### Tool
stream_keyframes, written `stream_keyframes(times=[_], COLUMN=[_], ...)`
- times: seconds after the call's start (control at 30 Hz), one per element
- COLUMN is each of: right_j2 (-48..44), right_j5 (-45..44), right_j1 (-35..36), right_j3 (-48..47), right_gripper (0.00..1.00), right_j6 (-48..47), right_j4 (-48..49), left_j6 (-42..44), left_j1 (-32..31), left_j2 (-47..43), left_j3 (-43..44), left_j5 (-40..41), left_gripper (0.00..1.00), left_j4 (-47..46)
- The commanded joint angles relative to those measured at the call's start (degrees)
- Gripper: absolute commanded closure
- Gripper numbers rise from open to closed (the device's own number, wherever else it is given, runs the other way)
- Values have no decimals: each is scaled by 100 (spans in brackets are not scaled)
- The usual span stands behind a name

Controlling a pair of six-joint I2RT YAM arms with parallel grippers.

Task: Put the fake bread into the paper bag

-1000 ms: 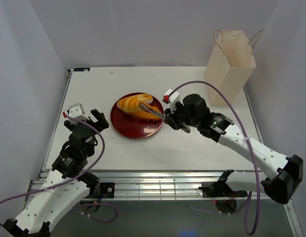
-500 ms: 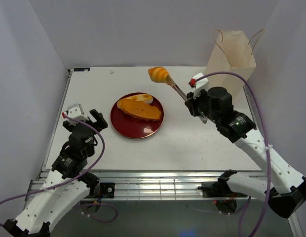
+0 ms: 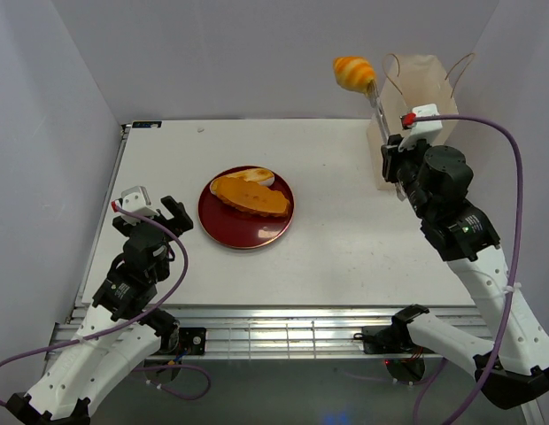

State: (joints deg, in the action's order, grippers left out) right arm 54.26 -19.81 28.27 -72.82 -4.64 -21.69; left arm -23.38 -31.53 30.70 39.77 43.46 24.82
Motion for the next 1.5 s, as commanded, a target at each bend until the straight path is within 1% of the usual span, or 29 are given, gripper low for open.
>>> stream_keyframes(times=[0.0, 0.13, 0.4, 0.5, 0.53, 0.6, 0.63, 0.7, 0.73, 0.77, 0.8, 0.83, 0.9, 1.17, 1.37, 1.47], right_j2=[-126, -47, 234, 401, 462, 533, 568, 664, 700, 804, 849, 928, 1025, 1280, 1359, 1333], right_j5=[-506, -813, -796, -551, -280, 37, 326, 592, 880, 996, 1084, 1363, 1576, 2113, 2175, 2139], right_j1=[-155, -365, -902, -1279, -1559, -1859, -2148, -2543, -2650, -2756, -3018, -3116, -3327, -3557, -3644, -3680], right_j3=[-479, -707, -892, -892, -875, -822, -761, -673, -585, -558, -523, -488, -409, -23, 74, 110], right_gripper=[92, 92, 92, 92, 92, 92, 92, 92, 92, 92, 92, 92, 92, 92, 92, 89], right_j6=[17, -36, 51, 174, 244, 419, 508, 753, 798, 842, 895, 1034, 1149, 1404, 1493, 1501], right_j4=[658, 710, 1071, 1071, 1071, 1114, 1123, 1185, 1194, 1202, 1203, 1203, 1203, 1361, 1369, 1413], left_j6=[44, 52, 70, 79, 79, 79, 79, 79, 88, 88, 88, 88, 88, 88, 96, 105], left_j1=[-20, -20, -20, -20, -20, -20, -20, -20, -20, -20, -20, -20, -20, -20, -20, -20], left_j2=[-2, 6, 33, 24, 15, -2, -2, -2, 15, 24, 15, 15, 15, 24, 15, 33], left_j3=[-57, -66, -83, -83, -83, -92, -92, -101, -110, -110, -101, -101, -110, -110, -127, -136], left_j5=[-57, -101, -198, -207, -215, -233, -242, -259, -277, -286, -286, -294, -312, -347, -382, -391], left_gripper=[2, 2, 2, 2, 2, 2, 2, 2, 2, 2, 2, 2, 2, 2, 2, 2], left_j4=[-39, -56, -74, -74, -74, -82, -91, -118, -118, -109, -109, -109, -118, -118, -135, -144])
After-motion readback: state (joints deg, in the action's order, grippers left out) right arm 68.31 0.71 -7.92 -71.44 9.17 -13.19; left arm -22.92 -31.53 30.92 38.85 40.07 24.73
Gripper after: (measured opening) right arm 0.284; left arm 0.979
